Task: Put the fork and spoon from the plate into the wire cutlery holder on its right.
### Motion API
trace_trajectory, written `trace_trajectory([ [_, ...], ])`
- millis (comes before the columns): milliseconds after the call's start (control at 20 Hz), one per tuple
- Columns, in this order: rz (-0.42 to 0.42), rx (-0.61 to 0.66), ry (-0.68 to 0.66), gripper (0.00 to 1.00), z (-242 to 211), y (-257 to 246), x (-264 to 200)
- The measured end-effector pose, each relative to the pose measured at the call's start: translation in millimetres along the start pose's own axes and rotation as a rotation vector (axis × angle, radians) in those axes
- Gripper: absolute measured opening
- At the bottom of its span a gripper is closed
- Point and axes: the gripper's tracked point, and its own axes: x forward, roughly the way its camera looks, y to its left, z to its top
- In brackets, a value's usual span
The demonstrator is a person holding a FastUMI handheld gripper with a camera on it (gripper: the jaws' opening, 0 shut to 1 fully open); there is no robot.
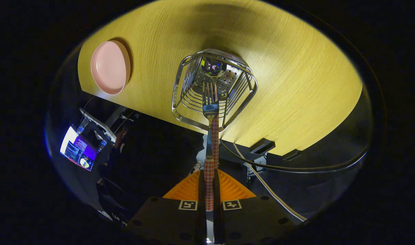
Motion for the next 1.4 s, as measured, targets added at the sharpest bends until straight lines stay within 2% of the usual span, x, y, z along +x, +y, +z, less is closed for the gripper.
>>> trace_trajectory([
  [300,0.002,-0.003,-0.003,0.12,28,1,-13],
  [800,0.014,-0.005,-0.031,0.16,40,-3,-13],
  [900,0.018,-0.020,-0.076,0.24,43,-3,-16],
  [1050,0.041,-0.053,-0.203,0.42,47,2,-20],
  [1150,0.056,-0.074,-0.310,0.45,44,7,-26],
  [1350,0.072,-0.090,-0.556,0.77,31,12,-38],
  [1400,0.069,-0.091,-0.620,0.80,29,11,-40],
])
